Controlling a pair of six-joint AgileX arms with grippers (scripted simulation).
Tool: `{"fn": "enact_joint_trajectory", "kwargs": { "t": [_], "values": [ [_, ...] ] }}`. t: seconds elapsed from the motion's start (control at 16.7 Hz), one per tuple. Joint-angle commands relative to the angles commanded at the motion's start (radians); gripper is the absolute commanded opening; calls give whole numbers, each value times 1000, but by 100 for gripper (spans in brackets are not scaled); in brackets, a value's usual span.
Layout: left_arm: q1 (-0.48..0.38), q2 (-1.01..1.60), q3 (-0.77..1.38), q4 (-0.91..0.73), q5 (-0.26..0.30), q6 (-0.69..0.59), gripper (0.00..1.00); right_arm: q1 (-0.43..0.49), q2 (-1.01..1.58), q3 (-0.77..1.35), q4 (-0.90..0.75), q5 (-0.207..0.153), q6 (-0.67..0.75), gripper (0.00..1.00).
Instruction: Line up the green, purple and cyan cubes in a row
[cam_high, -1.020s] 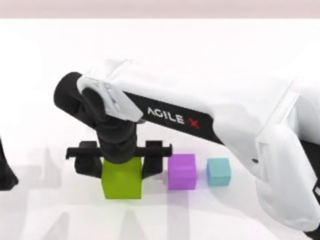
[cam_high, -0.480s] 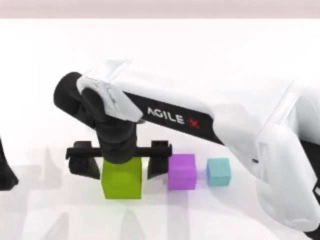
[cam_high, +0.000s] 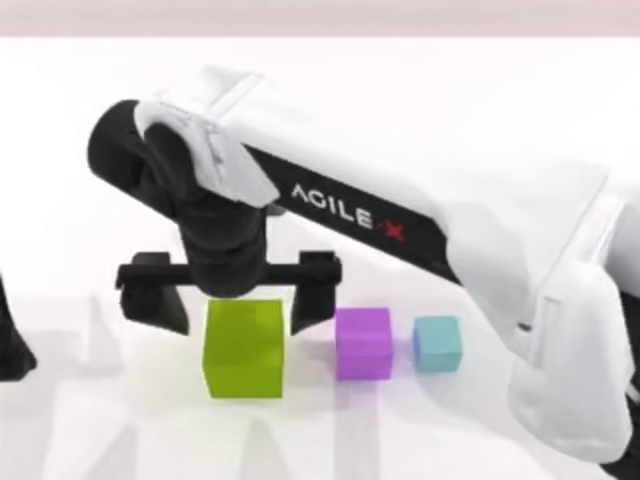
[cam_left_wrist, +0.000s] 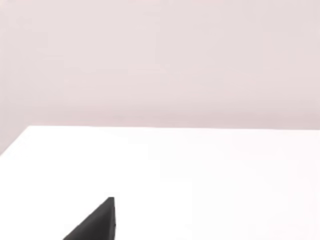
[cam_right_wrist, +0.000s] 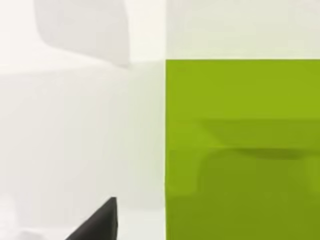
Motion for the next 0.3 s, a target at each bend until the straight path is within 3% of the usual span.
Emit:
{"fn": "enact_joint_trajectory", "kwargs": {
  "t": [0.3],
  "values": [
    [0, 0, 0, 0, 0, 0, 100, 5, 5, 122, -115, 1, -6, 100]
  ]
}}
